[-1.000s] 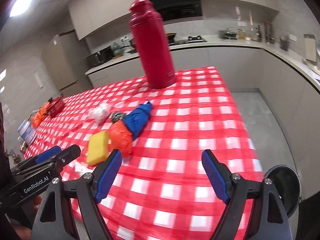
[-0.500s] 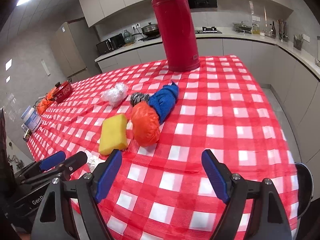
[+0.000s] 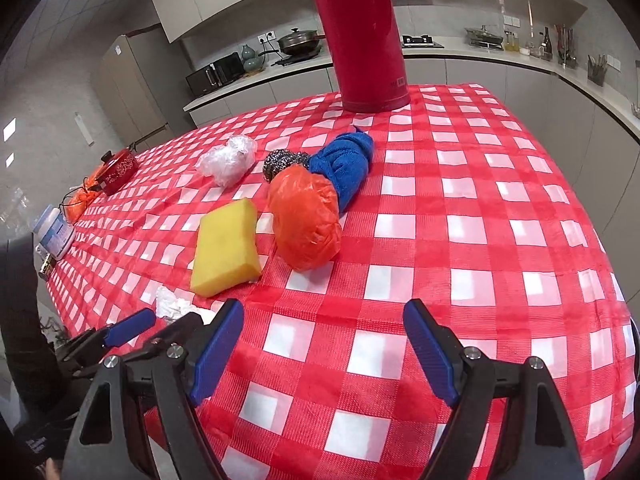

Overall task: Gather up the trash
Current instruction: 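Grasp the white tissue with the left gripper while the right grasps the yellow sponge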

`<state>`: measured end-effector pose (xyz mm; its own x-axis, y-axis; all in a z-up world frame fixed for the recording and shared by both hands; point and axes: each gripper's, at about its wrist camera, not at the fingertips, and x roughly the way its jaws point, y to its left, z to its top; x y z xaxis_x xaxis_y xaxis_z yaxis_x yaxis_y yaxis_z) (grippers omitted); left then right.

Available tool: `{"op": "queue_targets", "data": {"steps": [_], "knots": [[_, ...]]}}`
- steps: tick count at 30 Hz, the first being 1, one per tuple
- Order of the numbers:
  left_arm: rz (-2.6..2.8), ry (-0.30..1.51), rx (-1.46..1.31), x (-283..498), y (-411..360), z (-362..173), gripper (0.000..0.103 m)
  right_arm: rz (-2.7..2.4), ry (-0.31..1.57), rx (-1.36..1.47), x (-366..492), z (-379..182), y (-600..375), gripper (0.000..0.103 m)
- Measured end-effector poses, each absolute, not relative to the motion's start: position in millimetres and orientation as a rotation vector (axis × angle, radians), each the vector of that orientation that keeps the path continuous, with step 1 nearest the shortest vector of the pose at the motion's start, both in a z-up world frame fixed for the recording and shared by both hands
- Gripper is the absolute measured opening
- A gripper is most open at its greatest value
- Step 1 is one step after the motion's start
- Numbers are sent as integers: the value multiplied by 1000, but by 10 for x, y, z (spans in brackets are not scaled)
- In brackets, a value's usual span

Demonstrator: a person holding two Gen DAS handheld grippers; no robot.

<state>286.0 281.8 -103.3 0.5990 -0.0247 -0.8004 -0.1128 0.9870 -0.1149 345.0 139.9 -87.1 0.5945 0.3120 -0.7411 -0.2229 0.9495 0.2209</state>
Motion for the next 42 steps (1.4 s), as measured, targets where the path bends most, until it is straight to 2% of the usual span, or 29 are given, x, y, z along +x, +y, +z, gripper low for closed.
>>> {"op": "queue_targets", "data": {"steps": [1, 2, 6, 19, 42], "knots": [[43, 934, -163, 2871, 2826, -1050, 56, 311, 883, 109, 3460, -877, 1411, 84], [36, 938, -167, 2878, 2836, -1065, 46, 310, 883, 107, 3469, -882, 1427, 84], [30, 920, -162, 2870, 2856, -1056, 43, 320, 882, 105, 3499, -884, 1496, 84], [120, 799, -195, 3009, 3404, -678, 42, 404, 861, 78, 3619, -787, 1960, 83], [127, 821, -228, 3277, 3934, -789, 42, 447, 906, 36, 4121, -1050, 2683, 83]]}}
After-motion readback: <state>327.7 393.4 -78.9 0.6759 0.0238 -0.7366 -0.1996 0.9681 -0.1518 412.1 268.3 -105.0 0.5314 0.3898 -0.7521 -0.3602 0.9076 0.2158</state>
